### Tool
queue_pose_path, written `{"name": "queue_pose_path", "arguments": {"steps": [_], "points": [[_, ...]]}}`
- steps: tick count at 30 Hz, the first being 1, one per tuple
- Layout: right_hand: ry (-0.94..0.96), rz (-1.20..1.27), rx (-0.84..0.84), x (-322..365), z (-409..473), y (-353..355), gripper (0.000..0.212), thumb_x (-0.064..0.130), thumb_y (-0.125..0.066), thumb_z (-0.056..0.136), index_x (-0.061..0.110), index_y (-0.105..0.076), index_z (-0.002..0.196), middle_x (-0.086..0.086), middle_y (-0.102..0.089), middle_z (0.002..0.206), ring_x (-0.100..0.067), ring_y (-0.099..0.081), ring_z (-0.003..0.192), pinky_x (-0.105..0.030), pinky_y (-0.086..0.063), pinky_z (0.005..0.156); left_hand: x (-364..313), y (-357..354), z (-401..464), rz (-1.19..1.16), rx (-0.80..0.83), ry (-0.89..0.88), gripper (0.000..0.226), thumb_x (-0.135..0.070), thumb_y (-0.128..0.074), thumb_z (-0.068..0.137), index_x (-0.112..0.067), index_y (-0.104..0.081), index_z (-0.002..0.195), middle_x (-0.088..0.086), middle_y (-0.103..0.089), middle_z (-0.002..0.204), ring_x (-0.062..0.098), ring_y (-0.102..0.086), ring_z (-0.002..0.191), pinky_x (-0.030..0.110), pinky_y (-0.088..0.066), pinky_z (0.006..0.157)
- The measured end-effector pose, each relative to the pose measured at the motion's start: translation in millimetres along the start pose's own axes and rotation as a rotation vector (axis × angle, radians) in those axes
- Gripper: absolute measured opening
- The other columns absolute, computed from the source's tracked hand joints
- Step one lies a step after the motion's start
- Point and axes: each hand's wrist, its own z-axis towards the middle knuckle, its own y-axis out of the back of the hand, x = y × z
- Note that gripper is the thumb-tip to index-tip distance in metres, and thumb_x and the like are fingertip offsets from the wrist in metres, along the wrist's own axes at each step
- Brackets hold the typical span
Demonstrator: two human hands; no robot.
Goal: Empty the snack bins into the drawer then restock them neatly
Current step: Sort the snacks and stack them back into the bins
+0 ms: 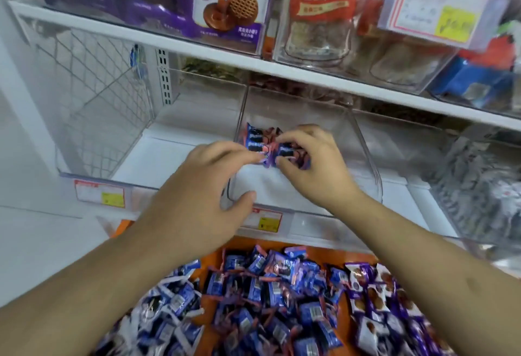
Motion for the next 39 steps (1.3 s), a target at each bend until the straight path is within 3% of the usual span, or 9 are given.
{"name": "queue_pose_path", "arguments": {"steps": [5, 10, 14, 18, 24, 27, 31, 35, 39], "points": [[0.204, 0.021, 0.116, 28.7, -113.9, 49.9, 0.017, 0.022, -0.067, 0.094, 0.014, -0.073, 0.107, 0.0, -0.069, 0.11, -0.022, -0.065, 0.108, -0.038, -0.053, 0.091, -22.2, -20.1, -35.3, -0.238, 0.427, 0.073, 0.035, -0.05, -0.073, 0.09, -0.05, -0.063, 0.124, -0.031, -0.066, 0.111, -0.009, -0.063, 0.103, 0.017, -0.052, 0.086], [-0.017, -0.061, 0.533, -27.2, -193.5, 2.8, 0.034, 0.042, -0.057, 0.093, 0.029, -0.068, 0.122, 0.006, -0.067, 0.123, -0.018, -0.063, 0.117, -0.041, -0.056, 0.093, 13.8, -97.4, -76.1, -0.055, 0.697, 0.186, 0.047, -0.057, -0.069, 0.092, -0.05, -0.055, 0.136, -0.029, -0.057, 0.123, -0.005, -0.057, 0.112, 0.029, -0.051, 0.097], [-0.149, -0.118, 0.68, -81.8, -207.0, -50.7, 0.051, 0.037, -0.066, 0.096, 0.024, -0.058, 0.145, -0.001, -0.059, 0.143, -0.025, -0.053, 0.135, -0.041, -0.049, 0.108, 49.9, -161.7, -86.1, -0.078, 0.683, 0.346, 0.057, -0.049, -0.071, 0.094, -0.042, -0.051, 0.146, -0.015, -0.055, 0.146, 0.009, -0.058, 0.126, 0.032, -0.05, 0.105], [-0.218, -0.12, 0.615, -115.6, -214.4, -106.6, 0.064, 0.034, -0.074, 0.091, 0.03, -0.052, 0.151, 0.003, -0.052, 0.154, -0.027, -0.043, 0.14, -0.044, -0.044, 0.113, 79.3, -233.8, -91.3, -0.107, 0.673, 0.37, 0.063, -0.036, -0.075, 0.095, -0.033, -0.048, 0.152, -0.007, -0.05, 0.154, 0.015, -0.051, 0.137, 0.027, -0.044, 0.11], [-0.151, -0.268, 0.544, -136.1, -229.3, -157.0, 0.074, 0.029, -0.088, 0.07, 0.026, -0.063, 0.139, -0.005, -0.062, 0.136, -0.034, -0.05, 0.122, -0.046, -0.051, 0.092, 110.8, -297.9, -98.9, -0.049, 0.623, 0.297, 0.053, -0.031, -0.086, 0.08, -0.029, -0.067, 0.129, -0.009, -0.066, 0.129, 0.013, -0.06, 0.12, 0.031, -0.052, 0.101], [-0.186, -0.293, 0.517, -137.3, -231.6, -164.8, 0.074, 0.019, -0.086, 0.066, 0.022, -0.063, 0.137, -0.009, -0.063, 0.126, -0.037, -0.055, 0.114, -0.044, -0.047, 0.087, 110.0, -300.9, -99.5, 0.011, 0.582, 0.26, 0.046, -0.023, -0.085, 0.08, -0.026, -0.071, 0.124, -0.007, -0.068, 0.128, 0.016, -0.061, 0.121, 0.032, -0.051, 0.101], [-0.264, -0.198, 0.524, -128.1, -230.5, -156.1, 0.068, 0.009, -0.074, 0.072, 0.018, -0.059, 0.138, -0.007, -0.061, 0.13, -0.035, -0.056, 0.117, -0.043, -0.047, 0.096, 104.7, -289.1, -98.5, 0.009, 0.585, 0.322, 0.041, -0.028, -0.075, 0.094, -0.03, -0.067, 0.134, -0.009, -0.066, 0.136, 0.016, -0.063, 0.12, 0.031, -0.053, 0.098], [-0.399, -0.035, 0.522, -109.9, -221.2, -121.7, 0.069, 0.019, -0.073, 0.076, 0.02, -0.055, 0.143, -0.004, -0.056, 0.132, -0.033, -0.054, 0.122, -0.043, -0.048, 0.104, 96.2, -250.7, -91.0, -0.117, 0.601, 0.489, 0.032, -0.04, -0.064, 0.101, -0.036, -0.064, 0.133, -0.012, -0.067, 0.131, 0.012, -0.068, 0.11, 0.031, -0.056, 0.091], [-0.366, 0.078, 0.575, -74.3, -198.3, -69.3, 0.061, 0.019, -0.075, 0.082, 0.021, -0.059, 0.141, -0.003, -0.057, 0.133, -0.022, -0.052, 0.127, -0.024, -0.044, 0.103, 73.5, -197.7, -72.9, -0.317, 0.566, 0.663, 0.021, -0.031, -0.067, 0.101, -0.025, -0.07, 0.12, -0.007, -0.068, 0.127, 0.012, -0.063, 0.119, 0.034, -0.052, 0.103]]}}
